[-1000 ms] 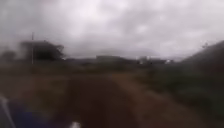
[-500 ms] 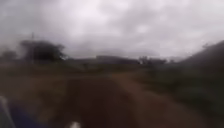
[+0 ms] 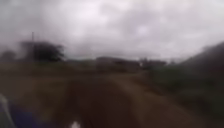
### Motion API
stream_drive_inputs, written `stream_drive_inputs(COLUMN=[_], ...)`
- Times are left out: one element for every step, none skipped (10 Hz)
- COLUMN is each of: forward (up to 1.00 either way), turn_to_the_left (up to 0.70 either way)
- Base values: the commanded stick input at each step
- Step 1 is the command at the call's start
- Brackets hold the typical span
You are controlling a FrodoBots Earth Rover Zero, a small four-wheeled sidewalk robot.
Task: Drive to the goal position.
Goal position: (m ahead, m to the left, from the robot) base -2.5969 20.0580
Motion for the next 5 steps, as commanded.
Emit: stream_drive_inputs(forward=[0.70, 0.70, 0.70, 0.70, 0.70], turn_to_the_left=[0.35, 0.35, 0.35, 0.35, 0.35])
